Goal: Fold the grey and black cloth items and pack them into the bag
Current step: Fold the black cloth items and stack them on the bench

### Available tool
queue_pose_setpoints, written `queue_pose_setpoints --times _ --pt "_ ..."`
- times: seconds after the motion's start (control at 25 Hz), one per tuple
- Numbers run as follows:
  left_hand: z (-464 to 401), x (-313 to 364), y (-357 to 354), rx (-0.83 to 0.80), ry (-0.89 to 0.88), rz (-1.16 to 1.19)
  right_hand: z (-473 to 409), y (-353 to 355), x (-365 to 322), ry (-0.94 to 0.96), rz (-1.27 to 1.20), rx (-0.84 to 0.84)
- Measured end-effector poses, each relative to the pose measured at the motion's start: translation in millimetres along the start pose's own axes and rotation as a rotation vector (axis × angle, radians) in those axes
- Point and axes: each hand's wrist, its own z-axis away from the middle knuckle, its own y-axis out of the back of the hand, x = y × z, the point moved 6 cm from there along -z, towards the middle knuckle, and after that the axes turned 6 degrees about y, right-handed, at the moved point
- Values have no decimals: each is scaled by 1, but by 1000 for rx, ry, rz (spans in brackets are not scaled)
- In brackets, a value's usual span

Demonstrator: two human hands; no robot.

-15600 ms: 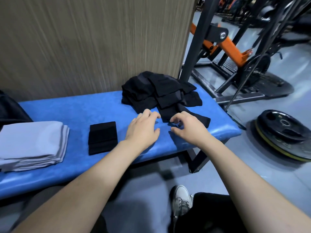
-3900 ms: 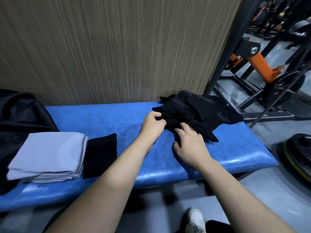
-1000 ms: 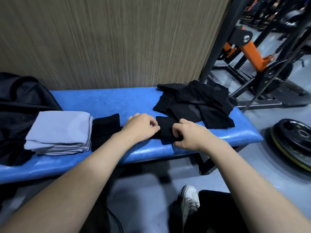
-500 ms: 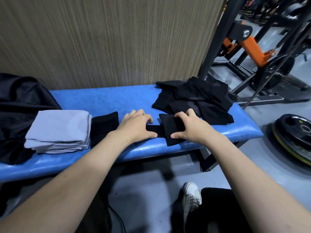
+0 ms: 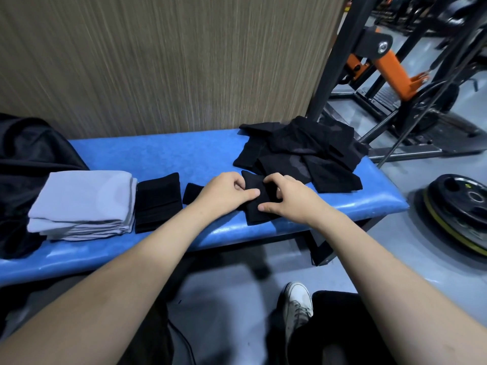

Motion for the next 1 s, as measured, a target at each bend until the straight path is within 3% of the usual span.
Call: queue_pose_setpoints --times 0.24,0.52,0.64,0.84,1.0 --pt "-2 -2 8 -73 111 331 -5 9 6 17 -301 173" --pt "4 -7 24 -167 165 619 -6 -10 -6 84 -494 -57" --pt "5 -10 29 -153 186 735 -6 -15 -19 85 -662 -53" --pt "5 -17 39 -114 220 748 -13 -18 -33 135 -723 21" --pt "3 -26 46 -41 238 570 -12 -14 -34 121 -689 -10"
